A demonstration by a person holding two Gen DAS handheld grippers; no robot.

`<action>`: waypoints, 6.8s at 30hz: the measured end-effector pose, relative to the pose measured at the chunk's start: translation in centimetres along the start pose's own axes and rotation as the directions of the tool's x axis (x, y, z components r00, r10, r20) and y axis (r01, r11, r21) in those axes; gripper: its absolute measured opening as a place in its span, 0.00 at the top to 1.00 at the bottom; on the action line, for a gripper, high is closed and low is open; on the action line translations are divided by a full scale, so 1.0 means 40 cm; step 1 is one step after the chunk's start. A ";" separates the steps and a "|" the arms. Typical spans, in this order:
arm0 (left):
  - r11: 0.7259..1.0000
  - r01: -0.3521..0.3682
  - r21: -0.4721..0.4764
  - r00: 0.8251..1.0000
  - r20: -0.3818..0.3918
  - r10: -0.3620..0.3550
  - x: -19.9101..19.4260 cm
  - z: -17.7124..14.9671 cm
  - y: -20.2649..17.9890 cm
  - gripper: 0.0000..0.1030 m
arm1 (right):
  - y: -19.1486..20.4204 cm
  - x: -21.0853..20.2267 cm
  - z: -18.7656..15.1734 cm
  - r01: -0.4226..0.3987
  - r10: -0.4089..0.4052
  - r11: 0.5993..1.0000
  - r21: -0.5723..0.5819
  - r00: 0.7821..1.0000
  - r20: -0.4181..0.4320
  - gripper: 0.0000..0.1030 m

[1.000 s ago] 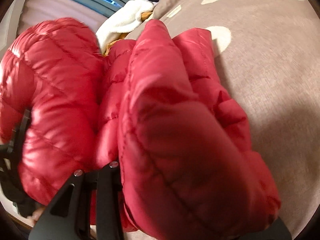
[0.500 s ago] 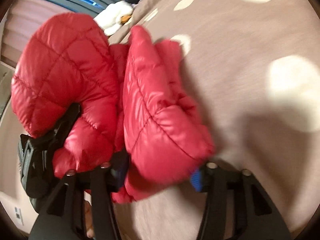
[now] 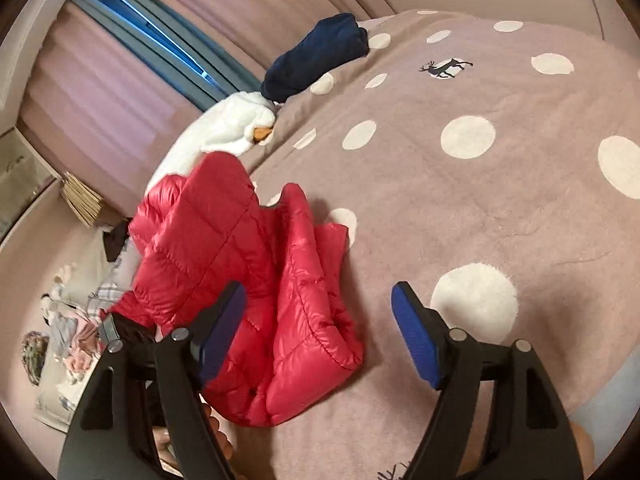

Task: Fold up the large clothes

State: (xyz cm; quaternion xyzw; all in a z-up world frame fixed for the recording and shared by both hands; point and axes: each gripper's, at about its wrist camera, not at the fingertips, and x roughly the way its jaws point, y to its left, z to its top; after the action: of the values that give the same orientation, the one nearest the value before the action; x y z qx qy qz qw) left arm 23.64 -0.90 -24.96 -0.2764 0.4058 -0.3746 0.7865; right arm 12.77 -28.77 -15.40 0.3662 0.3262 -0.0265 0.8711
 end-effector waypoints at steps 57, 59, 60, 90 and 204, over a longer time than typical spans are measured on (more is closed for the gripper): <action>0.913 -0.253 -0.320 0.904 0.258 0.341 -0.324 -0.012 0.084 0.15 | 0.086 0.016 -0.008 -0.031 0.035 0.993 -0.118 0.999 0.029 0.12; 0.931 -0.229 -0.285 0.927 0.229 0.298 -0.292 0.011 0.069 0.15 | 0.093 0.009 -0.011 -0.030 0.035 0.992 -0.126 0.999 0.035 0.12; 0.936 -0.222 -0.271 0.933 0.218 0.285 -0.274 0.015 0.071 0.15 | 0.095 0.007 -0.011 -0.038 0.043 0.991 -0.127 0.998 0.034 0.12; 0.963 -0.196 -0.183 0.980 0.009 0.201 0.027 -0.038 0.036 0.00 | 0.075 0.085 0.022 0.061 -0.057 0.988 -0.145 0.998 0.035 0.71; 0.876 -0.079 -0.476 0.996 -0.006 0.086 -0.038 0.111 0.190 0.01 | -0.163 0.223 0.077 -0.113 0.242 0.902 0.418 0.932 -0.271 0.00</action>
State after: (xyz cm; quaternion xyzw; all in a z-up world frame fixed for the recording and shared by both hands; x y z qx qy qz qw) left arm 29.58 5.21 -27.62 -0.4461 0.4906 -0.2278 0.7131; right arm 19.61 -33.84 -23.10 0.5622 0.4142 0.0477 0.7142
